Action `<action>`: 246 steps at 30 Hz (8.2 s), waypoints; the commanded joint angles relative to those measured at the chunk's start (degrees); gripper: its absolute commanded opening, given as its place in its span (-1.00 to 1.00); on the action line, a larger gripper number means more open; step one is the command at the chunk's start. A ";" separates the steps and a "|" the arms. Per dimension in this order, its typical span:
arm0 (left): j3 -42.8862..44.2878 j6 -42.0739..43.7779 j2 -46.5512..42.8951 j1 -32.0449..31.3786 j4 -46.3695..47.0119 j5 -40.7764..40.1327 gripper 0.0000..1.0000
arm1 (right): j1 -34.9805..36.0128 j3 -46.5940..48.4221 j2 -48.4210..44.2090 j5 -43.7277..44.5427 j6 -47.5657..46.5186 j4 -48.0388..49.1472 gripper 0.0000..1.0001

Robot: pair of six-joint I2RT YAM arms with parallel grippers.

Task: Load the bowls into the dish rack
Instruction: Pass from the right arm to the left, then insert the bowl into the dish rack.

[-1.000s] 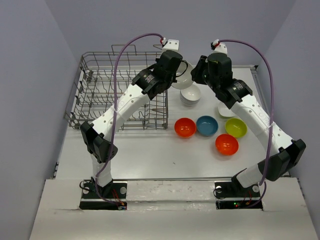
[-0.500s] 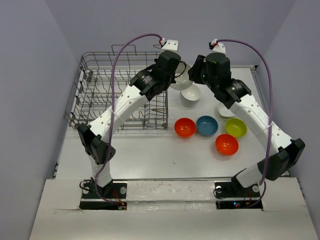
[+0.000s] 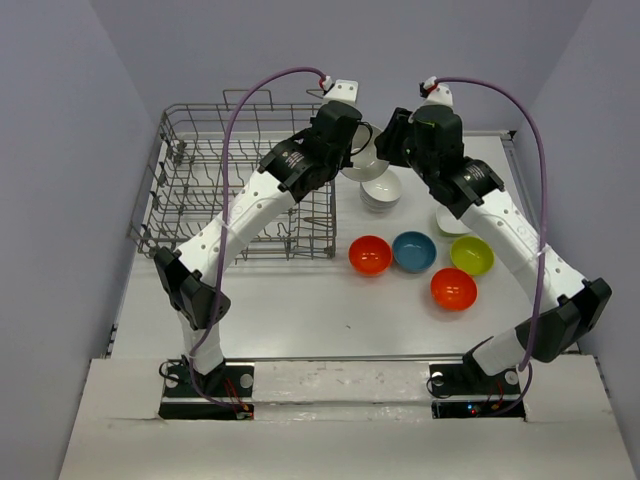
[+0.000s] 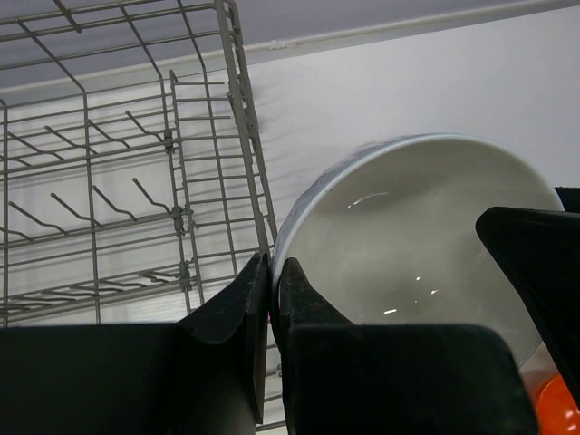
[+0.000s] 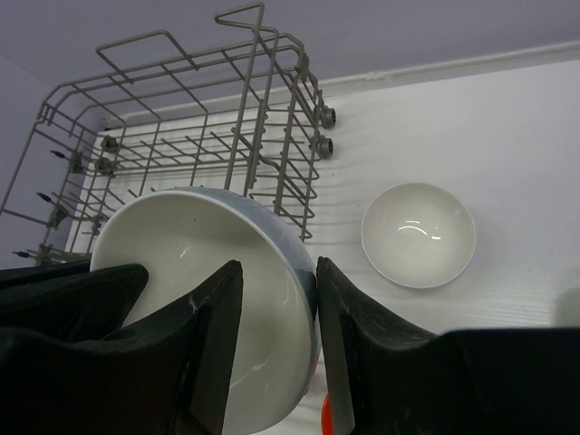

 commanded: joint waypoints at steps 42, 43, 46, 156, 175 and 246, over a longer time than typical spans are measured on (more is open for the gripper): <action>-1.05 1.34 -11.66 14.96 5.27 2.29 -1.00 | 1.08 0.88 -7.19 6.82 -0.62 1.37 -0.07; -1.05 1.43 -11.22 15.58 5.35 1.94 -1.00 | 1.08 2.19 -4.92 6.03 -0.62 0.85 -0.07; -0.52 1.61 -9.64 18.57 5.18 1.24 -1.00 | 1.08 5.35 -0.09 5.06 -0.88 -0.73 -0.07; 5.64 27.26 15.24 34.30 16.77 -40.43 -1.00 | 12.33 15.39 25.69 8.22 0.00 -5.49 -0.19; -12.19 42.91 8.04 40.63 39.27 -42.89 -1.00 | 12.33 16.71 27.89 4.88 -1.50 -3.03 -0.59; -21.44 110.16 23.95 38.00 122.17 -42.28 -1.00 | 12.33 10.99 25.77 1.89 -2.03 3.48 -0.99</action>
